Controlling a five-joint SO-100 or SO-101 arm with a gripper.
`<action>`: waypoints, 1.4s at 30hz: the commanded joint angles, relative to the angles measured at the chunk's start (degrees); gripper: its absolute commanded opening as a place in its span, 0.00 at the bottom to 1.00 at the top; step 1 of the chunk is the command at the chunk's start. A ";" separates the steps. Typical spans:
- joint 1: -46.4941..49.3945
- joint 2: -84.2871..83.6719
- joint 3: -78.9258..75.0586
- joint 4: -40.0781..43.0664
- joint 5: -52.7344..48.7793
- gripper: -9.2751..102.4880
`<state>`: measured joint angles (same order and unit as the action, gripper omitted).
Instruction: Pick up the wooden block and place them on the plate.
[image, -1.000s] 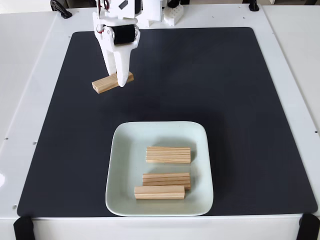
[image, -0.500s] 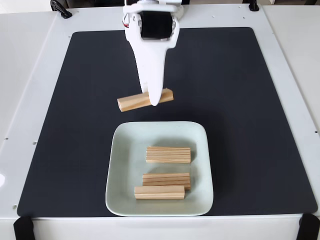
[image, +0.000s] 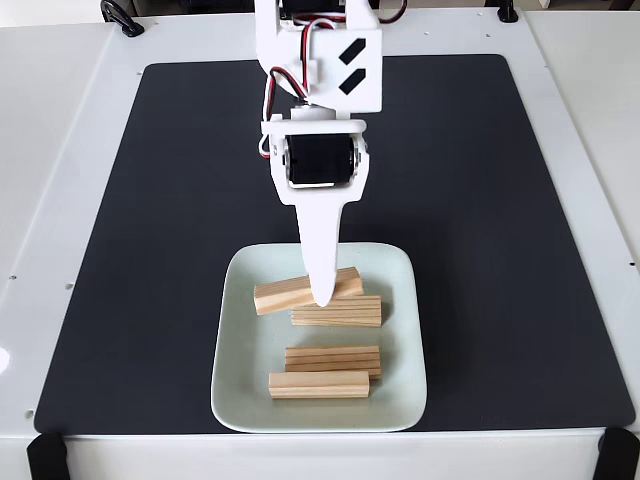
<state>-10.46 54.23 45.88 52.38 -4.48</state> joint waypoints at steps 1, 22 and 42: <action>-0.79 -0.62 -3.78 -0.09 0.79 0.08; -0.88 -4.66 -6.42 0.00 7.12 0.08; -1.58 -4.66 -6.68 0.09 7.47 0.12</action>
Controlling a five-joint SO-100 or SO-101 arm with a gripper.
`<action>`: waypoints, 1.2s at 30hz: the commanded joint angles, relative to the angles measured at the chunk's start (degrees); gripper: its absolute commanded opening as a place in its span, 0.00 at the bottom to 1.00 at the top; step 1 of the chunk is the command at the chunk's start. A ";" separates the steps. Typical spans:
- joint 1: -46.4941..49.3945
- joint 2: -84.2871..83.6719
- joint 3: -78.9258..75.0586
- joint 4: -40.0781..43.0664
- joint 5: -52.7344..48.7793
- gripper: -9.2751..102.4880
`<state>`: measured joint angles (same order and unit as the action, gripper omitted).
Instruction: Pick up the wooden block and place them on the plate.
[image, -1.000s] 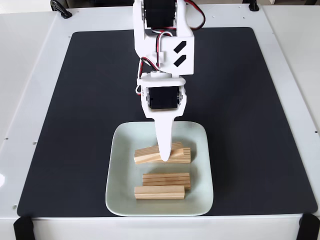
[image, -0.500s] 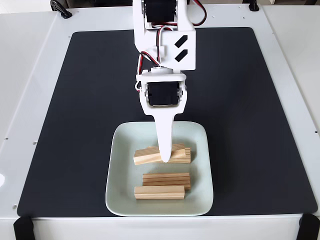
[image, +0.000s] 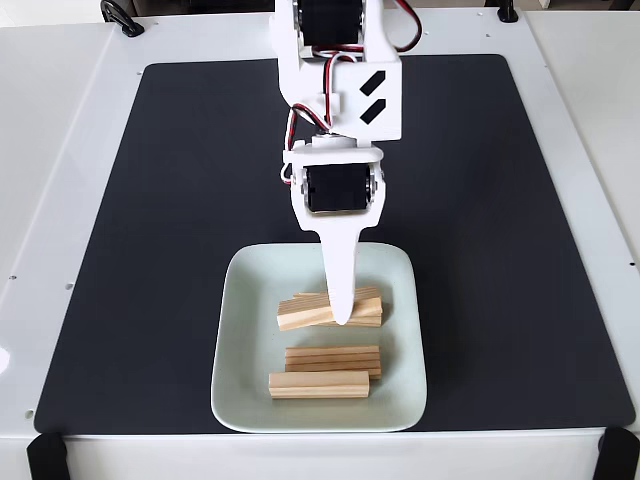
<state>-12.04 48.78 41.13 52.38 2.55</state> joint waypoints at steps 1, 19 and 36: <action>0.09 0.79 -1.85 0.18 0.44 0.14; 0.70 2.55 0.70 0.18 -0.35 0.28; -0.70 42.19 36.39 -0.79 -0.44 0.07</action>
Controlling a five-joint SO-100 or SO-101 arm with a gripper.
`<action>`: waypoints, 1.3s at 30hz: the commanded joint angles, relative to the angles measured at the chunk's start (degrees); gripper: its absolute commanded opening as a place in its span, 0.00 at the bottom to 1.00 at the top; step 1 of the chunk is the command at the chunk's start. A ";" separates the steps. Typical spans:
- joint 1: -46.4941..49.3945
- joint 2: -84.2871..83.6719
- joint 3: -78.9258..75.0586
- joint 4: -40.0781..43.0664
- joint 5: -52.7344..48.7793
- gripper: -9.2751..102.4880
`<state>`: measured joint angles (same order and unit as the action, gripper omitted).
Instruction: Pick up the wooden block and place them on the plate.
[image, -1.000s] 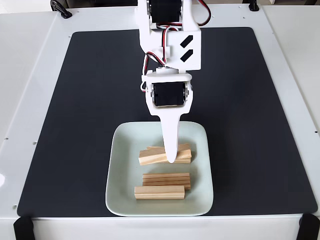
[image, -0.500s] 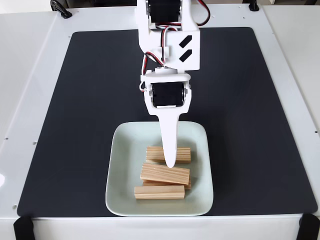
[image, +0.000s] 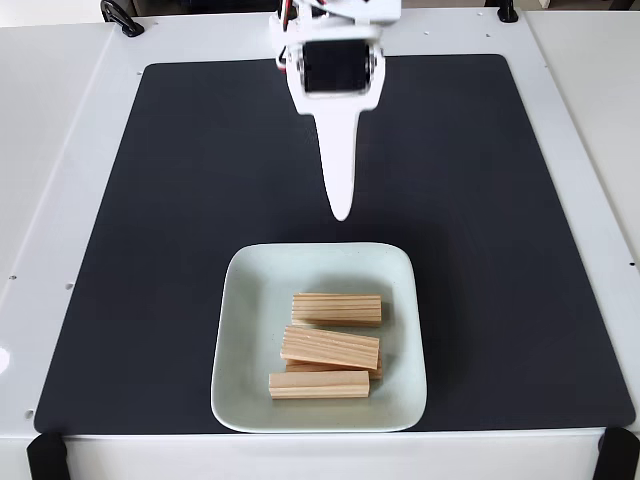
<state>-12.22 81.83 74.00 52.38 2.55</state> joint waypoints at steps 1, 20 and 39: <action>-1.05 11.60 5.27 -0.79 -0.44 0.09; -3.87 61.87 46.58 -26.37 -0.44 0.08; -3.60 104.33 67.50 -27.51 0.44 0.08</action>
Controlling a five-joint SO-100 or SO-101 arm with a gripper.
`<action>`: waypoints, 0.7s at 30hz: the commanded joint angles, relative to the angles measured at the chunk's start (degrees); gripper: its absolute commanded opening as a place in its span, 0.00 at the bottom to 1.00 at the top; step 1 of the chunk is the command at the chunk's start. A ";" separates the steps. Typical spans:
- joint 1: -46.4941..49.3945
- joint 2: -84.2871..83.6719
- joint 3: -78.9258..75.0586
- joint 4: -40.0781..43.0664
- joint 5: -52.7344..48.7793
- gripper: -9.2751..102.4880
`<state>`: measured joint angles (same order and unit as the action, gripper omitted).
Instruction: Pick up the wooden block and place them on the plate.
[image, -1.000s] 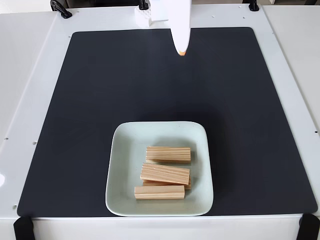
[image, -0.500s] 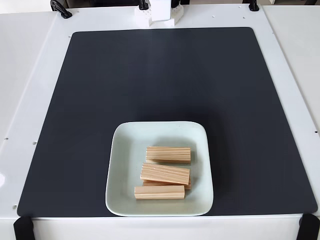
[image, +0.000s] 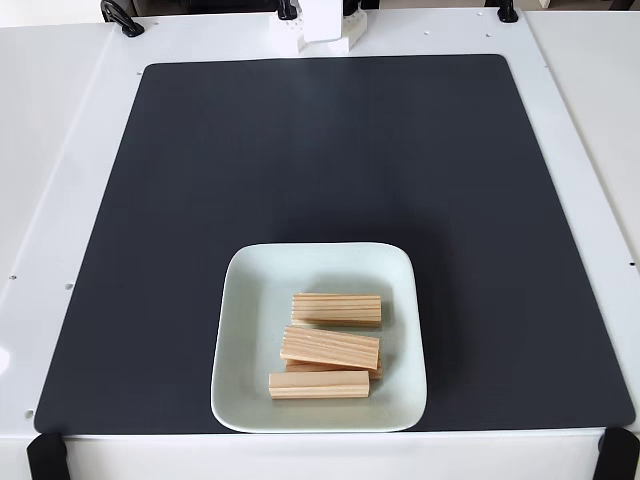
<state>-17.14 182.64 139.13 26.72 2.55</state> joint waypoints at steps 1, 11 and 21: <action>2.29 5.10 3.96 -2.90 0.53 0.08; 8.00 10.46 17.58 -8.17 0.53 0.08; 8.09 10.81 32.70 -8.17 0.53 0.08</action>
<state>-8.96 192.92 168.31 19.51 2.55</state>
